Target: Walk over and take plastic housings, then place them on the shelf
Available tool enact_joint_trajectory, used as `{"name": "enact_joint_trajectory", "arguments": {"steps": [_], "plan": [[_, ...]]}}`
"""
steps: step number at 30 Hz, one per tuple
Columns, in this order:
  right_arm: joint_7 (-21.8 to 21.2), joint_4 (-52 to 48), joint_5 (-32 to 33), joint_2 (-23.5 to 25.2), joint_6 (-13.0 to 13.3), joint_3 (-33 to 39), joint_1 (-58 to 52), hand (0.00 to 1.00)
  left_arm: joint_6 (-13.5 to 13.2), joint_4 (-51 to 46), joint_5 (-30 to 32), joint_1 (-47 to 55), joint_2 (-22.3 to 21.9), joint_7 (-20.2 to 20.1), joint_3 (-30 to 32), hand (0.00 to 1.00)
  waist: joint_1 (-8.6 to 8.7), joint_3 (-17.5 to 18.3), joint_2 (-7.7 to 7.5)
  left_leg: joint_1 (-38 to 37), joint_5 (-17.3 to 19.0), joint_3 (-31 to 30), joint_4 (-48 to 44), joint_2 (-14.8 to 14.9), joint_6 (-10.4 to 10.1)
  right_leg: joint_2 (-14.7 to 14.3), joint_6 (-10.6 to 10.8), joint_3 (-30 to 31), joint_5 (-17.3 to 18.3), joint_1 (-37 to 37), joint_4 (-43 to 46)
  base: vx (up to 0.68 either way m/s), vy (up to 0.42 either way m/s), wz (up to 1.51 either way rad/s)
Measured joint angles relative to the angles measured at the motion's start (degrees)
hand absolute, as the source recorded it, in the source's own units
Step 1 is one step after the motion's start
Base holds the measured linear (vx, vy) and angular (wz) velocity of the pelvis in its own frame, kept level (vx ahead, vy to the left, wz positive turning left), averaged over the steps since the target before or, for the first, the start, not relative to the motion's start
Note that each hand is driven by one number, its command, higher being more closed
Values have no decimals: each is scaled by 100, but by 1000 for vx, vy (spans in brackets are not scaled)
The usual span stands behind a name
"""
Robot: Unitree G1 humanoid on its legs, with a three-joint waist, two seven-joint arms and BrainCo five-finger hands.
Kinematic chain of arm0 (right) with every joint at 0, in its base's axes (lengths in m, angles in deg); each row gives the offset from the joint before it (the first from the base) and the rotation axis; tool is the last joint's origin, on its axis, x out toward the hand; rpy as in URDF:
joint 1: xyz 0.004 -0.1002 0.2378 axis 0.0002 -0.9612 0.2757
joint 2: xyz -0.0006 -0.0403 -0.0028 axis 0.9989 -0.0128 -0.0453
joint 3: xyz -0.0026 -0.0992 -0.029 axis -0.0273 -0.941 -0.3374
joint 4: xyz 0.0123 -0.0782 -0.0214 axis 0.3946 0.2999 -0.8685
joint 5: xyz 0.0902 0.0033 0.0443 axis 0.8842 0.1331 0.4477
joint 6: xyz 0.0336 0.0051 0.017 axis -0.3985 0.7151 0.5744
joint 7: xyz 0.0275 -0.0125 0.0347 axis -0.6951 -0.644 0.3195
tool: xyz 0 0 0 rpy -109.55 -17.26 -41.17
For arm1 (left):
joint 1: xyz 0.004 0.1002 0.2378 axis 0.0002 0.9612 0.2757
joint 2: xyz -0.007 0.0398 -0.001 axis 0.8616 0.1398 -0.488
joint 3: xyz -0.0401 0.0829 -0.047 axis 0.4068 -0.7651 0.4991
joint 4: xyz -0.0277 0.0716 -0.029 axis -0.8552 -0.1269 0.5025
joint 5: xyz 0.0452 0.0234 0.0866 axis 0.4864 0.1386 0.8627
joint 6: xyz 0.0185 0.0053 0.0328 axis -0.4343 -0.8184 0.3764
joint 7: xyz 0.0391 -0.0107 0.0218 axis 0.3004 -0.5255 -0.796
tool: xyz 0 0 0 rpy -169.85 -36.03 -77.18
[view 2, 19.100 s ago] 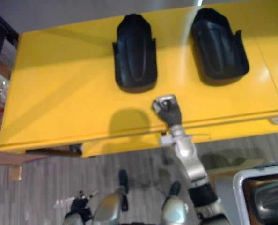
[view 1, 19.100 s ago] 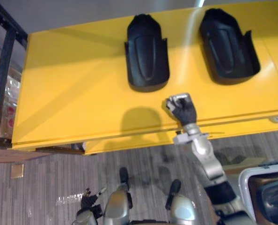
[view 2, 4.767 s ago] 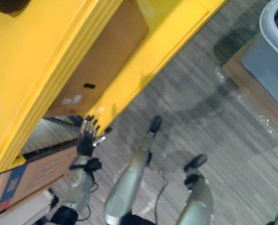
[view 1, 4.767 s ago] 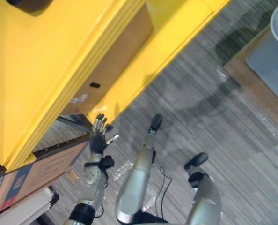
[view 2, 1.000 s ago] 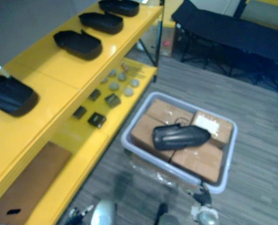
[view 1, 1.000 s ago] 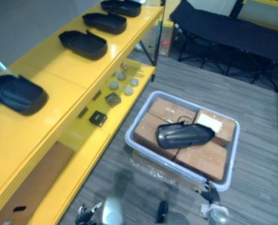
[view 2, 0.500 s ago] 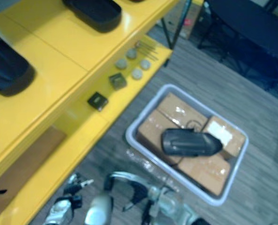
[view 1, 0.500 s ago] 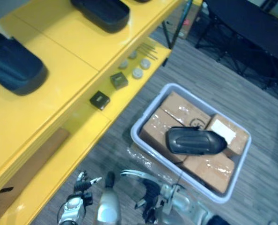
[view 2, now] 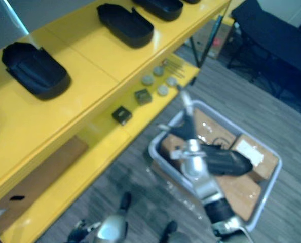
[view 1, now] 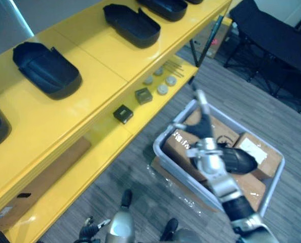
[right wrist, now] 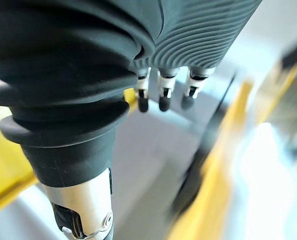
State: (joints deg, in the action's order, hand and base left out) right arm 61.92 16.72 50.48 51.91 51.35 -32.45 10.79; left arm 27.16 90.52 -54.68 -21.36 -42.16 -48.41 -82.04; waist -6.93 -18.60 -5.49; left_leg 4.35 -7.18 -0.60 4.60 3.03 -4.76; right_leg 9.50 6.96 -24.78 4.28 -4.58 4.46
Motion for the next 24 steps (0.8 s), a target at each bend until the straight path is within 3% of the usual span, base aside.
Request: {"name": "enact_joint_trajectory", "arguments": {"steps": [5, 9, 12, 14, 17, 20, 24], "plan": [[303, -5, 622, 322, 30, 721, -1222, 0, -227, -221, -44, 15, 16, 47, 90, 0, 288, 61, -196, 19, 2, 227, 30, 74, -4, -44, -3, 232, -18, 139, -1, 19, -26, -22], [1064, 553, 1163, 1014, 149, 1368, -1573, 0, -437, -296, -252, -46, 19, 47, 67, 0, 497, 144, -328, -36, 25, 494, 34, 128, -31, -60, -19, 491, -67, 249, 0, 7, -12, -31], [1847, 1399, 1703, 1354, 314, 2051, -1600, 0, -547, -447, -282, -69, 15, 57, 46, 0, 505, 150, -337, -64, 29, 593, 37, 144, -29, -66, -8, 575, -120, 256, -14, -37, -4, -13], [2141, 2145, 2549, 1475, 695, 2660, -1598, 0, -532, -496, -279, -70, 17, 54, 34, 0, 520, 150, -337, -86, 47, 628, 41, 139, -8, -53, 3, 612, -154, 255, -18, -52, 14, -10], [1881, 2895, 3756, 1558, 1360, 3494, -1637, 0, -303, -708, -279, -72, 20, 39, 49, 0, 551, 148, -335, -62, 112, 677, 43, 135, 5, -41, 10, 637, -186, 262, -37, -81, 24, -6], [1429, 3001, 4422, 1562, 1574, 3535, -1658, 0, -54, -862, -281, -87, 12, 45, 111, 0, 592, 91, -335, 5, 107, 769, 43, 140, 6, -41, 47, 635, -176, 329, -109, -72, 14, -7], [1210, 3369, 4938, 1571, 1600, 3539, -1298, 0, 152, -896, -318, -255, 18, 54, 179, 0, 558, -105, -335, 278, 64, 854, 40, 131, 5, -14, 79, 595, -198, 575, -123, -28, 26, 12]]}}
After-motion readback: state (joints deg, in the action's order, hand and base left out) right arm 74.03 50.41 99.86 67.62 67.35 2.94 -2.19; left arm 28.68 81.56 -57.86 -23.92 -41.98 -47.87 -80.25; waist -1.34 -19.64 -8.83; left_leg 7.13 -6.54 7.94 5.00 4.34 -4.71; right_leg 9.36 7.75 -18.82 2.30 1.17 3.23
